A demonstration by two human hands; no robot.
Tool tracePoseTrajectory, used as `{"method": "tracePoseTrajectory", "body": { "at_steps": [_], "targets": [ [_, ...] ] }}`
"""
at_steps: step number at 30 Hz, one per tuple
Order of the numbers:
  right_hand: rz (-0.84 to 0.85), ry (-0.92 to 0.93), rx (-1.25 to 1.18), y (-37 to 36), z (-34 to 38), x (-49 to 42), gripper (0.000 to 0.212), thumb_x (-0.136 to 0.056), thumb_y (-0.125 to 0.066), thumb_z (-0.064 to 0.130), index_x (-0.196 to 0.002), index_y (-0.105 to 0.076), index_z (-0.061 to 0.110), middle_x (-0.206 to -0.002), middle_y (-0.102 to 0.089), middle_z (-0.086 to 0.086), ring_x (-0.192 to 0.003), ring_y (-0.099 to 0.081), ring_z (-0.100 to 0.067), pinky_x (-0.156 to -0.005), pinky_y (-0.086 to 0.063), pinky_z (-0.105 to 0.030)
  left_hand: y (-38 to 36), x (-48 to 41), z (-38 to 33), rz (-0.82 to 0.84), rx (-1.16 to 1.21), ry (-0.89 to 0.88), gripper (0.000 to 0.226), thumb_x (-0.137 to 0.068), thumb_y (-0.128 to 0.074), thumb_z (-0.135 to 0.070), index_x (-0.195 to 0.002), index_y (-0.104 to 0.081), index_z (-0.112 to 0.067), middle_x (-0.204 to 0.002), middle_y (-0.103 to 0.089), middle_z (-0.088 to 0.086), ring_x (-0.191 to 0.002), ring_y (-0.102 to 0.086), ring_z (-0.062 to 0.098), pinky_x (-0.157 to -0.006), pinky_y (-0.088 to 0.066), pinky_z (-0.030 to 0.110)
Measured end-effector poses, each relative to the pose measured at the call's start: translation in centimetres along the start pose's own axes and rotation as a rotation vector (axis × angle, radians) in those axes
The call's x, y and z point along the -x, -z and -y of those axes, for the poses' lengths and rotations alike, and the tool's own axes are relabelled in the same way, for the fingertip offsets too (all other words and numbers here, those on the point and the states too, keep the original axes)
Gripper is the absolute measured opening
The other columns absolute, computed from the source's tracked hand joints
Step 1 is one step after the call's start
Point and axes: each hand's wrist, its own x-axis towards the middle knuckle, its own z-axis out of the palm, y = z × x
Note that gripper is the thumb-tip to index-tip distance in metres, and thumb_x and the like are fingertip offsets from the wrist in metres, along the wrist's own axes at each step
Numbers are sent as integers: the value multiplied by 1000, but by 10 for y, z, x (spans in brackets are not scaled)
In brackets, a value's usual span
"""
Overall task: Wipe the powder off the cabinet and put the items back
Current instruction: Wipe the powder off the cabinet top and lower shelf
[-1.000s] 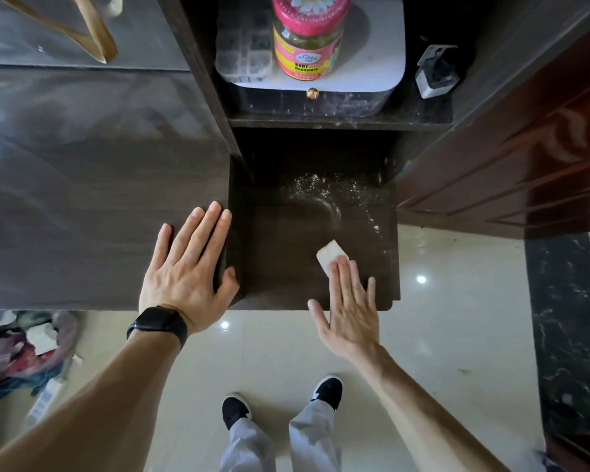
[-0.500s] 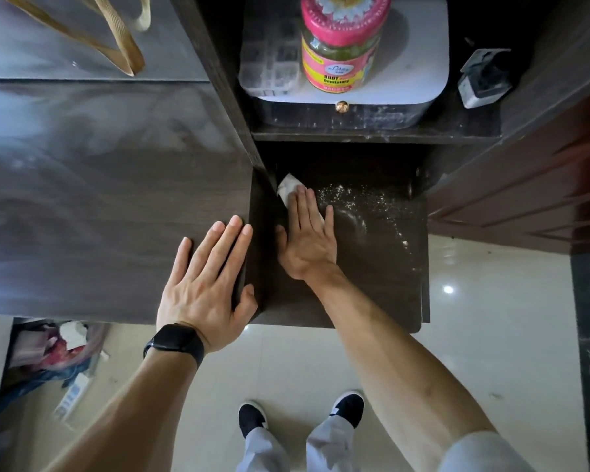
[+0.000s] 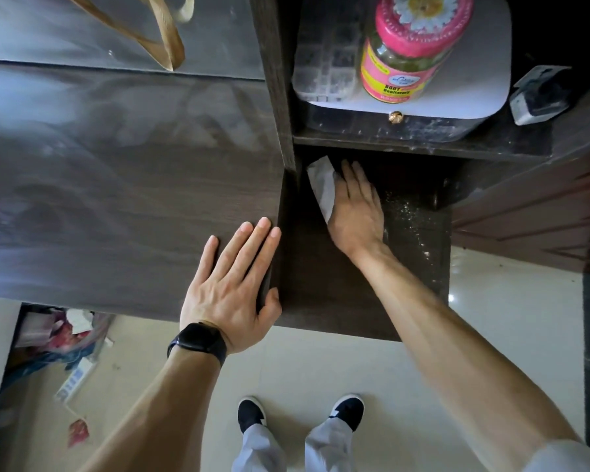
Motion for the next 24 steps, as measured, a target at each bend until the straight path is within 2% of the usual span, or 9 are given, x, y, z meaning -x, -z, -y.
{"method": "tracePoseTrajectory", "body": {
  "at_steps": [2,4,7,10,13,18,24],
  "targets": [
    [92,167,118,-3,-6,-14,75,-94,-49,15,-159,-12,11,-168,-5,-6,-154,6,-21,-125,-1,-45,-1,1,1,-5,0,-3,83,-82,-44,-43,-158,-15,-25,-165,-11,-6,-152,-10,14,-122,-13,49],
    [202,274,151,-10,-5,-28,65,-103,-32,28,-160,-1,17,-168,4,0,-153,15,-15,-123,8,-43,-3,1,1,-17,0,-5,83,-83,-44,-43,-158,-15,-25,-165,-12,-6,-152,-11,14,-122,-14,49],
    [262,267,154,-22,-1,-40,63,-104,-17,42,-159,3,19,-167,11,5,-150,22,-9,-122,13,-42,-3,0,2,-18,-4,-7,82,-83,-44,-44,-158,-15,-25,-165,-11,-6,-152,-10,14,-122,-14,49],
    [219,228,193,-28,-2,-43,65,-102,-13,44,-159,4,18,-167,10,5,-150,22,-9,-121,15,-47,-3,-1,1,-24,-10,-9,82,-83,-43,-44,-158,-15,-25,-165,-12,-6,-152,-10,14,-122,-14,49],
    [173,80,159,-31,2,-44,65,-102,-12,42,-159,5,16,-168,9,2,-151,19,-12,-121,13,-50,-4,0,1,-43,-3,-8,82,-83,-43,-44,-158,-16,-24,-165,-13,-6,-151,-13,14,-121,-16,49],
    [58,-303,62,-33,0,-37,66,-101,-6,44,-158,7,12,-167,12,-4,-152,17,-19,-119,16,-51,-3,0,0,-37,-7,-5,81,-84,-41,-43,-158,-15,-25,-165,-12,-6,-152,-11,14,-122,-13,48],
    [-30,-602,-20,-30,-28,-16,72,-100,-7,50,-158,9,11,-167,13,-5,-153,15,-20,-120,11,-55,1,0,0,1,6,-5,80,-84,-38,-44,-158,-13,-24,-166,-8,-8,-152,-4,13,-123,-7,46]
  ]
}}
